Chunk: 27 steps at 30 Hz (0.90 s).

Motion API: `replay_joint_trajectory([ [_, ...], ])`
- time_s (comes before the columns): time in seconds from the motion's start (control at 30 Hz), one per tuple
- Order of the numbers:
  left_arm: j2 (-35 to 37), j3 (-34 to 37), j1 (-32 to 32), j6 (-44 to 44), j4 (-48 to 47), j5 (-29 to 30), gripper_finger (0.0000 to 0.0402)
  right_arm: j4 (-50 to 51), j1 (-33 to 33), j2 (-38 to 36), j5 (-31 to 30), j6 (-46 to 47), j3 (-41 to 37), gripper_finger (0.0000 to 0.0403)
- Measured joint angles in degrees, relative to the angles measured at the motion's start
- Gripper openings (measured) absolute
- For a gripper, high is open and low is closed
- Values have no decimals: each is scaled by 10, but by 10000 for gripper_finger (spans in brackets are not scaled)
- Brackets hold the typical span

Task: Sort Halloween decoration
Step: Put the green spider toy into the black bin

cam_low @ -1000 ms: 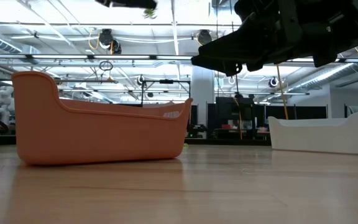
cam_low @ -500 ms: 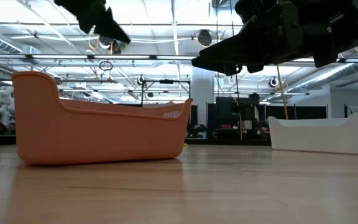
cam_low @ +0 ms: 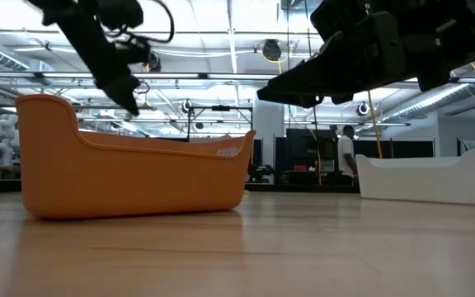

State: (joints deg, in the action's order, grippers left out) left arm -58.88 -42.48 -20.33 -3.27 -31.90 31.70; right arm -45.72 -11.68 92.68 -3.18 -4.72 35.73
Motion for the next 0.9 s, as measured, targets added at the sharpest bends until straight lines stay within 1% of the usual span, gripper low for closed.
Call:
replay_joint_trajectory([
  [0.17, -2, 32, -60, 15, -1, -37, 0, 2, 0, 0, 0, 2, 0, 215],
  [0.37, -6, 63, -101, 68, 1, -74, 0, 2, 0, 0, 0, 1, 0, 215],
  [0.5, -13, 76, -118, 75, 7, -75, 0, 2, 0, 0, 0, 8, 0, 215],
  [0.67, -27, 100, -137, 76, 54, -75, 0, 2, 0, 0, -1, 10, 0, 215],
  [0.77, -38, 107, -147, 110, 51, -75, 0, 2, 0, 0, -4, 15, 0, 215],
  [0.9, -39, 107, -153, 155, 59, -60, 10, 2, 3, 0, -59, 54, 0, 215],
])
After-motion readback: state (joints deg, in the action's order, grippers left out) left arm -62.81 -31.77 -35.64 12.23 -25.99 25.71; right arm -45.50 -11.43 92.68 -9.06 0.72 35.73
